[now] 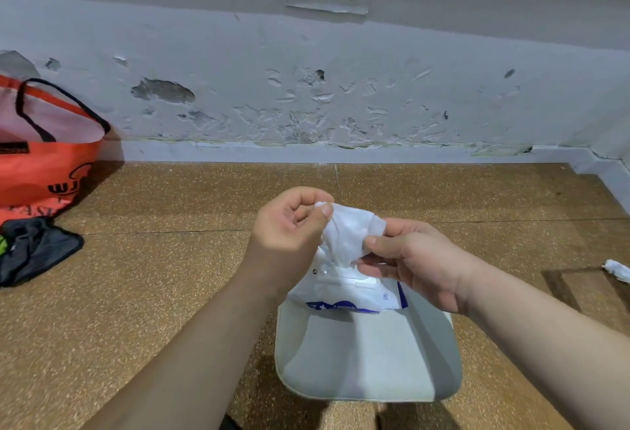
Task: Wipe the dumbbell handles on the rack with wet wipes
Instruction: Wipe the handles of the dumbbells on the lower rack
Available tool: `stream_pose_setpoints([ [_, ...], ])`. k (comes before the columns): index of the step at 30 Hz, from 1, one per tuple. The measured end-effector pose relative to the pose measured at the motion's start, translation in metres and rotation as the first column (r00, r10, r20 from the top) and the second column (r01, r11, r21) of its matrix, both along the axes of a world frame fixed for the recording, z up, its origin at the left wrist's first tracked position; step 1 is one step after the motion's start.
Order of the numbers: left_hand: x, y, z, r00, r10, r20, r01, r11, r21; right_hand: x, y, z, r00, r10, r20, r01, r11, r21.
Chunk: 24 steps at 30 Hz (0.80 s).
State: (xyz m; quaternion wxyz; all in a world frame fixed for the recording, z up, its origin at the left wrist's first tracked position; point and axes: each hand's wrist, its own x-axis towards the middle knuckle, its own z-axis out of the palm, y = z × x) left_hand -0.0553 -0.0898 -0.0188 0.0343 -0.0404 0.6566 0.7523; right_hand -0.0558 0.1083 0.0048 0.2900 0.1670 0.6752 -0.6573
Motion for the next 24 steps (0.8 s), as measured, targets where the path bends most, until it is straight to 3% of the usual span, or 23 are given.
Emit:
stream_pose_setpoints([
  [3,-0.001,0.002,0.0,1.0,0.018,0.014,-0.018,1.0,-0.026,0.002,-0.001,0.002,0.998,-0.067,0.004,0.067,0.998,0.007],
  [6,0.002,0.004,0.001,0.992,-0.019,0.124,0.018,1.0,0.006,0.001,-0.004,0.008,0.993,-0.105,-0.048,0.104,0.994,-0.009],
  [9,0.01,0.007,0.003,0.976,-0.113,0.187,0.152,0.965,-0.212,-0.002,-0.001,0.012,0.978,-0.159,-0.135,0.161,0.987,0.008],
  [11,0.013,0.012,0.004,0.973,-0.141,0.182,0.188,0.941,-0.28,0.0,-0.001,0.014,0.978,-0.143,-0.15,0.149,0.988,0.031],
  [18,0.01,0.022,0.006,0.972,-0.219,0.081,0.231,0.953,-0.194,0.008,-0.002,0.016,0.99,-0.005,-0.139,0.013,0.998,0.055],
  [21,0.011,0.02,0.007,0.966,-0.248,0.075,0.258,0.953,-0.16,0.006,-0.001,0.018,0.986,-0.045,-0.163,0.063,0.992,0.111],
  [24,0.007,0.017,0.004,0.984,-0.143,0.109,0.159,0.975,-0.157,0.0,0.001,0.017,0.971,-0.192,-0.144,0.212,0.968,0.138],
])
